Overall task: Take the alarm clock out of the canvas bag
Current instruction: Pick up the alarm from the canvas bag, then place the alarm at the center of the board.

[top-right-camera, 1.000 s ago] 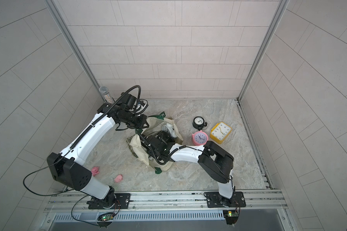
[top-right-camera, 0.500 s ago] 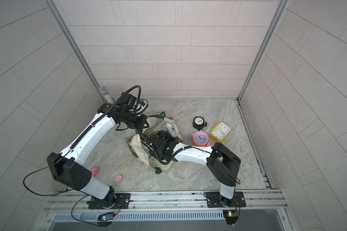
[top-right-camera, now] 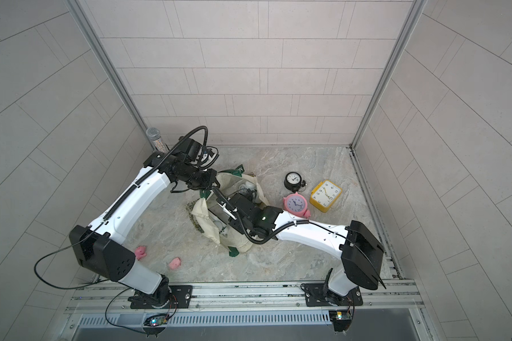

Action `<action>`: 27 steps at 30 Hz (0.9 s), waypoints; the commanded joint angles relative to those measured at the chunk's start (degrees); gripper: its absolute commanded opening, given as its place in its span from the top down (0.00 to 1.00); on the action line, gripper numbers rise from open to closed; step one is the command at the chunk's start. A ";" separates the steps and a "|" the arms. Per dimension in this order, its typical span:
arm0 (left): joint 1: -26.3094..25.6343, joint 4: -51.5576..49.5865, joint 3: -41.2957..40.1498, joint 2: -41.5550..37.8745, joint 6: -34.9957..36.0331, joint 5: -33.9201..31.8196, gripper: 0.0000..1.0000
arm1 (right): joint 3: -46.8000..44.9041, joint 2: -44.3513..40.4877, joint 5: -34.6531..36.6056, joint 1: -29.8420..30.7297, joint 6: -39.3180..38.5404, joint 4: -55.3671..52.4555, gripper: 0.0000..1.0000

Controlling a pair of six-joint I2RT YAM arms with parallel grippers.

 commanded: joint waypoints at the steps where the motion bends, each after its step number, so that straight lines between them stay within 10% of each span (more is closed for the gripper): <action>1: 0.28 1.67 0.59 -0.90 0.30 0.49 1.00 | -0.02 -4.19 1.93 -0.07 -0.79 -2.03 0.73; 18: 0.27 1.79 0.74 -0.61 0.24 0.40 1.00 | 0.82 -19.85 -2.07 -2.44 2.22 -6.26 0.74; 27: 0.27 1.68 0.66 -0.51 0.32 0.43 1.00 | 2.15 -27.80 -15.40 -15.44 16.05 -8.28 0.77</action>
